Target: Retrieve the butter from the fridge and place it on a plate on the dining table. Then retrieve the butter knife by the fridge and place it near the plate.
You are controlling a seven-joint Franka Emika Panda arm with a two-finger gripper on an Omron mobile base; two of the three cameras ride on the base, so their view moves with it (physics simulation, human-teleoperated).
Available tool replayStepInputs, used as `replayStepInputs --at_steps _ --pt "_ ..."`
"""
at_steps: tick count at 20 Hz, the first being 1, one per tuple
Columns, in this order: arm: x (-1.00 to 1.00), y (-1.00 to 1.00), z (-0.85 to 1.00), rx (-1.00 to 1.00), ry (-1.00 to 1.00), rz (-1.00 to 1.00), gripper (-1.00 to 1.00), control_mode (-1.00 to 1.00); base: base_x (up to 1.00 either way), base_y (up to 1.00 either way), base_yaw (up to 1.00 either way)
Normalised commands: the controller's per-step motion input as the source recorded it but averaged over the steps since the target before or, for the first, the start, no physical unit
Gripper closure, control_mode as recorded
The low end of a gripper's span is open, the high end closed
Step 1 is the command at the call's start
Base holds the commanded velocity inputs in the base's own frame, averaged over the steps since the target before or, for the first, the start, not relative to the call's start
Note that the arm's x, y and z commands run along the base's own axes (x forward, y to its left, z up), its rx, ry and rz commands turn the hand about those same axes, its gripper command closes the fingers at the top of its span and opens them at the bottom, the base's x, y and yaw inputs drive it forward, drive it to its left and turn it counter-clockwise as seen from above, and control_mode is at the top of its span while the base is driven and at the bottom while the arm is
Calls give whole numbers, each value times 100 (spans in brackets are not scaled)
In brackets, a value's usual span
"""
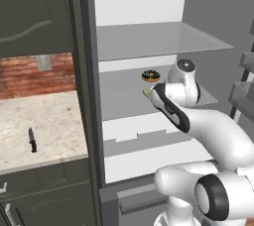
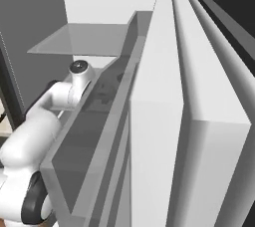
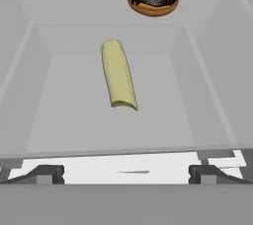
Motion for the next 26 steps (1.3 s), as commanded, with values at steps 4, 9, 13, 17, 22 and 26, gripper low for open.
replayStepInputs --at_steps 4,9,13,17,22,26 --pt "40 3 -31 0 0 0 -100 -100 0 0 0" --pt "40 4 -24 -1 0 3 -100 -100 0 0 0" --pt "41 5 -2 -4 3 3 -100 -100 0 0 0" --pt "38 0 -8 -3 8 3 -100 -100 0 0 0" --pt "27 0 -25 0 1 0 -100 -100 0 0 0" --pt "28 1 -15 0 0 0 -100 -100 0 0 0"
